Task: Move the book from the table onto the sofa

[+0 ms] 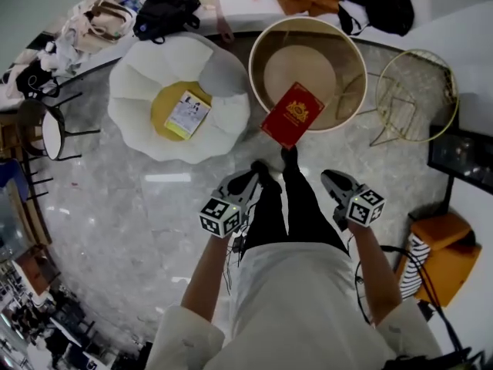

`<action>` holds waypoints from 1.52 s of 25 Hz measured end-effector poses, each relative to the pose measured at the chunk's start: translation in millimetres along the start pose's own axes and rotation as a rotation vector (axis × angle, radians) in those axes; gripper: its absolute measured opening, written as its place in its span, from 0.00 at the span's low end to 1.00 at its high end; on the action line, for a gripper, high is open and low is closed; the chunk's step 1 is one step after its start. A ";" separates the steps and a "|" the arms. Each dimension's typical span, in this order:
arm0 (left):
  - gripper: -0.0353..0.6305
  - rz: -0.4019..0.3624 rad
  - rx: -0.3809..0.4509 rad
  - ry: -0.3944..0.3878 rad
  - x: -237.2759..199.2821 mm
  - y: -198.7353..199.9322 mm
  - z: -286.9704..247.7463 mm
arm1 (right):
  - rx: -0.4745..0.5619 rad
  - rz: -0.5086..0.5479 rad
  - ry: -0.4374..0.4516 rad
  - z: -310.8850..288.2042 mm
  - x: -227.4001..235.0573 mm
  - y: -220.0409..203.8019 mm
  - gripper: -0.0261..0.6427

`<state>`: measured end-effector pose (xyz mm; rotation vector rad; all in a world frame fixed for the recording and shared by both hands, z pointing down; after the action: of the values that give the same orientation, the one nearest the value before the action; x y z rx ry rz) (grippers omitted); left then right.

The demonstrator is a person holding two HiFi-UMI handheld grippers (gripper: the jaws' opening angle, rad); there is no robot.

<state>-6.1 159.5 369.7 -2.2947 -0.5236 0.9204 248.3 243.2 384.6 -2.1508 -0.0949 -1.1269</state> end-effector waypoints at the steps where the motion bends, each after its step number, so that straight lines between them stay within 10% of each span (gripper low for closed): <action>1: 0.06 0.011 0.001 0.006 -5.8 -2.8 -7.3 | -0.008 -0.015 0.000 -7.2 10.3 -4.4 0.11; 38: 0.33 -0.070 -0.255 0.122 -162.2 -113.3 -268.6 | -0.122 -0.509 0.015 -176.8 292.7 -144.9 0.49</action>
<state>62.0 50.0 677.4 -2.5221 -0.6976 0.7085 253.9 173.9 749.4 -2.2920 -0.6093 -1.4592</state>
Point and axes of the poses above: the fingertips, and each gripper's own axes: z backward along the fingers, x to its right, y out of its top, the point moved 5 cm from there along z, backward along the fingers, and after that the axes turned 11 degrees about y, right-handed, at the moved point
